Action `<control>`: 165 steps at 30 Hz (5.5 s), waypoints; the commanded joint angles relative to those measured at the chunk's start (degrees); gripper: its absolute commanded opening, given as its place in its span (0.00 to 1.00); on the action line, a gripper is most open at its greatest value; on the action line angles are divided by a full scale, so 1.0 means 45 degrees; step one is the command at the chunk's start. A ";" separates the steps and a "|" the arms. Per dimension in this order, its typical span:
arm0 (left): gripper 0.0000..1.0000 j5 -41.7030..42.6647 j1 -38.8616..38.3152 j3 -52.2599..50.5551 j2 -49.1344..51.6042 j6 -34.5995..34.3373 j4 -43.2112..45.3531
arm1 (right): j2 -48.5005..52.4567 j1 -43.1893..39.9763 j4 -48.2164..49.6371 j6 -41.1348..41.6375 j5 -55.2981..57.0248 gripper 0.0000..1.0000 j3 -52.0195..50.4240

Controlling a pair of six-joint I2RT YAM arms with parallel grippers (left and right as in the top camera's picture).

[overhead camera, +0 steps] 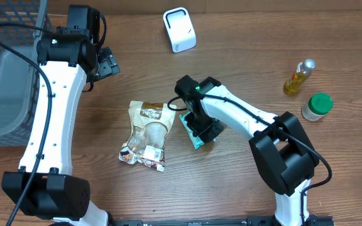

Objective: Scan the item barcode

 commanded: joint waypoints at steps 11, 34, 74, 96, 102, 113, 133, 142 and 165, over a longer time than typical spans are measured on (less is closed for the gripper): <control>1.00 -0.0175 -0.0170 0.0238 -0.0170 0.0238 0.0019 | -0.0019 -0.1899 0.2472 -0.9734 0.0146 0.38 0.0301; 1.00 -0.0175 -0.0170 0.0238 -0.0170 0.0238 0.0019 | -0.0019 -0.4070 0.2288 -1.1273 -0.6149 0.35 -0.0690; 1.00 -0.0175 -0.0170 0.0238 -0.0170 0.0238 0.0019 | 0.0238 -0.2943 0.5289 -1.4018 -0.5362 0.30 -0.2059; 1.00 -0.0175 -0.0170 0.0238 -0.0170 0.0238 0.0024 | -0.1860 -0.4240 0.4765 -1.5674 -0.8126 0.04 -0.1715; 1.00 -0.0175 -0.0170 0.0238 -0.0170 0.0238 0.0019 | -0.1807 -0.4046 0.3866 -1.5693 -0.4289 0.04 -0.1749; 1.00 -0.0175 -0.0170 0.0238 -0.0170 0.0238 0.0019 | -0.1656 -0.3711 0.3531 -1.6344 -0.3551 0.04 -0.1749; 1.00 -0.0175 -0.0170 0.0238 -0.0170 0.0238 0.0019 | -0.1622 -0.3711 0.3249 -1.7005 -0.3507 0.04 -0.1749; 1.00 -0.0175 -0.0170 0.0238 -0.0170 0.0238 0.0019 | -0.1622 -0.3711 0.3254 -1.7000 -0.3507 0.07 -0.1749; 1.00 -0.0175 -0.0170 0.0238 -0.0170 0.0238 0.0019 | -0.1627 -0.3827 0.3604 -1.6674 -0.3507 0.57 -0.1603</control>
